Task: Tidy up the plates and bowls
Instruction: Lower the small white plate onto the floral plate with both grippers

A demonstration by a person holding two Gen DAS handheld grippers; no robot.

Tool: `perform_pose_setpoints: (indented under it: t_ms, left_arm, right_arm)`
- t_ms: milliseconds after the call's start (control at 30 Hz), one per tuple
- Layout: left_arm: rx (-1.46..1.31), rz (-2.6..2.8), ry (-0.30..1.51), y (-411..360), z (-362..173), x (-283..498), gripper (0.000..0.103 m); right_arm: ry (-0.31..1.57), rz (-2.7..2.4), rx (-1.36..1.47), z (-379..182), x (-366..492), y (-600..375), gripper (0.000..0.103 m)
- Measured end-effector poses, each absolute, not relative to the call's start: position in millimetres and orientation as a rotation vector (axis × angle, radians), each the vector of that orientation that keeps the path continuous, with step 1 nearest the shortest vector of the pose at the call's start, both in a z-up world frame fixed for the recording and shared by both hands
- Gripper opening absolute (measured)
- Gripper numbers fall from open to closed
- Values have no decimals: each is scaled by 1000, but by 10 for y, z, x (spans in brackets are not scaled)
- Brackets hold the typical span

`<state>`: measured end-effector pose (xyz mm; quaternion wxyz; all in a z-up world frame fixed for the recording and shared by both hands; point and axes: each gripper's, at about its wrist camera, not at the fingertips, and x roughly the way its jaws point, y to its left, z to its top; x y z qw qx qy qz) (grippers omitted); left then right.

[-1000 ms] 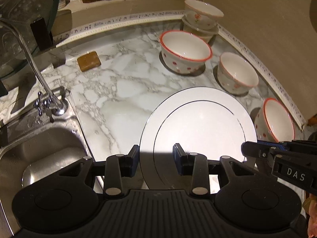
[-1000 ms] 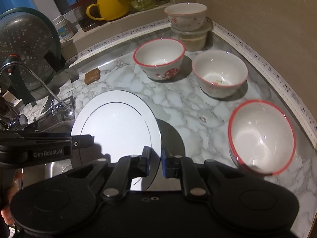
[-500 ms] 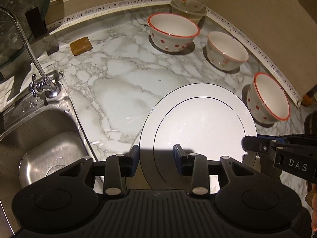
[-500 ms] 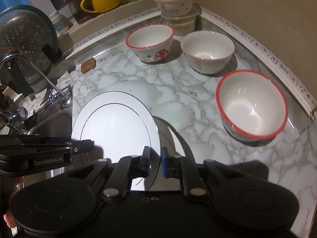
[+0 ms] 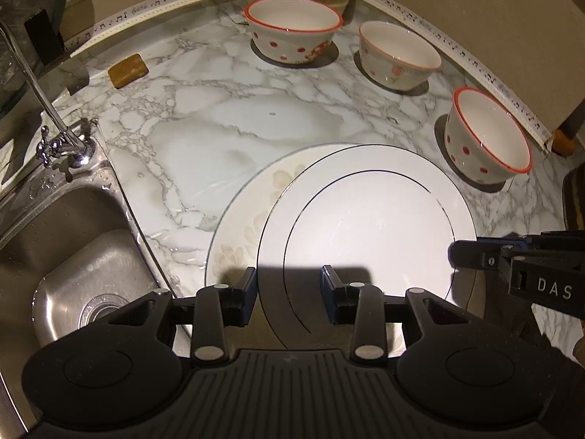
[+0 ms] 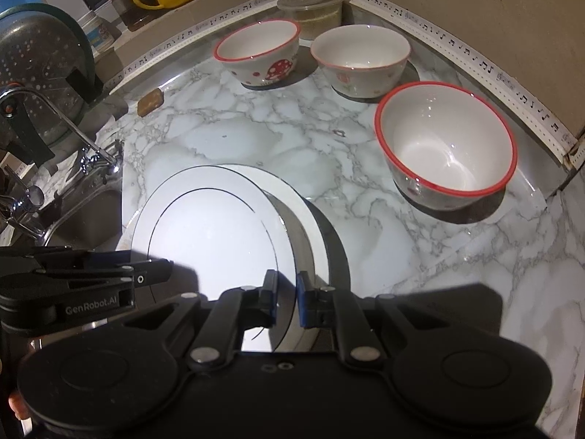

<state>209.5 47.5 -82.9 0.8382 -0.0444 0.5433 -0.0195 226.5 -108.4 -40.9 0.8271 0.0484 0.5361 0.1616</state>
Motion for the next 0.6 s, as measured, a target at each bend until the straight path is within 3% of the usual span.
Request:
perform_pose_setpoints:
  t_ms: [600]
  left_arm:
    - [-70,-52,1174,469,-887,2132,35]
  right_arm:
    - [1169,367,108,-489,2334,-1076,16]
